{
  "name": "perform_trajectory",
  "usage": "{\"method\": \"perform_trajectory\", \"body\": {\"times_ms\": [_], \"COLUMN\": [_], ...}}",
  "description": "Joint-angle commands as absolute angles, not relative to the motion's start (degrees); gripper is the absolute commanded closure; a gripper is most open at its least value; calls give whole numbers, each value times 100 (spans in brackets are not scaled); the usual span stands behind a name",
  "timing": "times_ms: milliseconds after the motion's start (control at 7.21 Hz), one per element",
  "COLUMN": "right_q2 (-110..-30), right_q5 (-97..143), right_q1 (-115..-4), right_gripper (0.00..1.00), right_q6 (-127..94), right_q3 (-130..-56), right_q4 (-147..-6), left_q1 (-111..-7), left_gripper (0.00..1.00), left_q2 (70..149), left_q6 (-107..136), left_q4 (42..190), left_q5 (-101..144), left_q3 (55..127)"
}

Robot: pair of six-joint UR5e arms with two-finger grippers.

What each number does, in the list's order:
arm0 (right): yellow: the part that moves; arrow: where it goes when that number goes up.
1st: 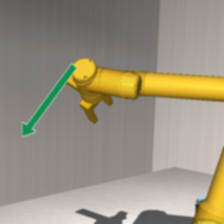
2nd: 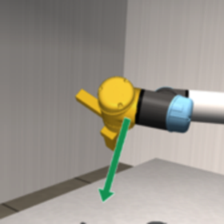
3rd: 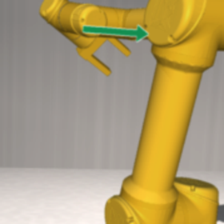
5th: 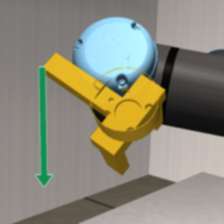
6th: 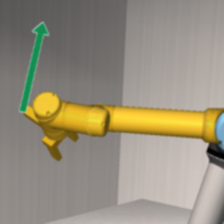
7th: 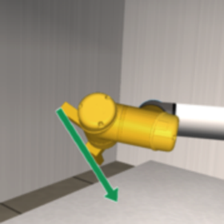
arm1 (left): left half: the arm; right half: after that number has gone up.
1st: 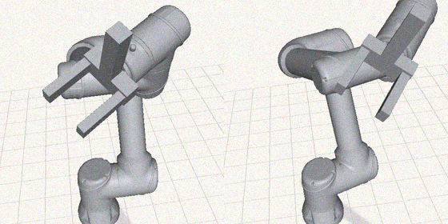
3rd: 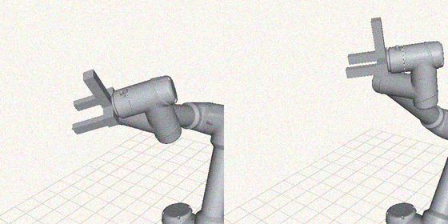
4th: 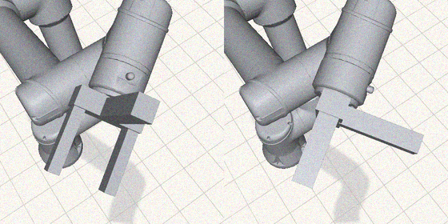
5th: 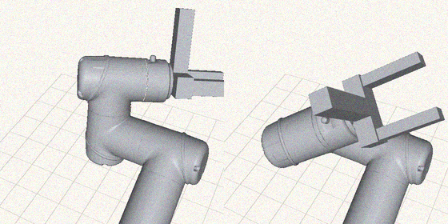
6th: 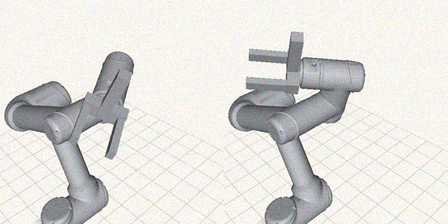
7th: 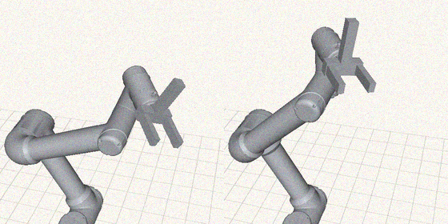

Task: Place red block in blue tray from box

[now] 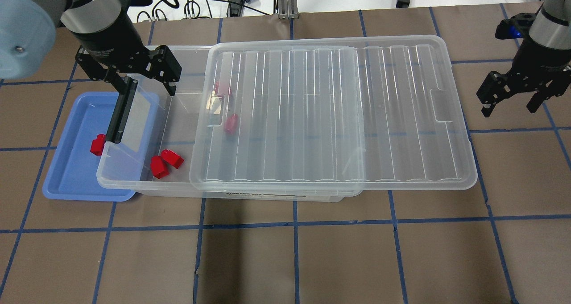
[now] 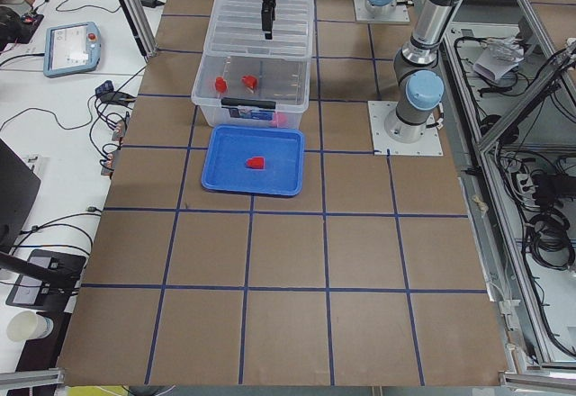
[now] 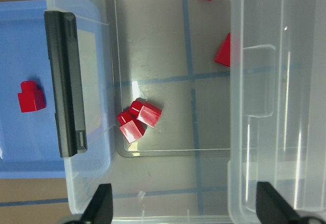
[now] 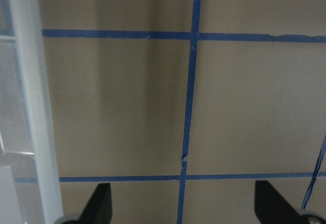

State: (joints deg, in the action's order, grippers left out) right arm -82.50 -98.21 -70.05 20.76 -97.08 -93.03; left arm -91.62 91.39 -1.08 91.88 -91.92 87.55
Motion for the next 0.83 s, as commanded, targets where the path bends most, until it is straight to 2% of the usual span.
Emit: {"method": "perform_trajectory", "body": {"times_ms": [0,693], "right_q2": [-8218,-8200], "right_q5": [-9827,-9483], "right_q1": [-7031,-7592], "right_gripper": [0,0], "right_q6": [2031,1452], "right_q3": [-9905,-10028], "right_q4": [-9518,-9914], "left_q1": [-9404,-8887], "left_gripper": [0,0], "left_q2": [9053,8737], "left_q6": [149,-44], "left_q4": [9167,9071], "left_q5": [-9167,-9158], "left_q3": [8763,8736]}}
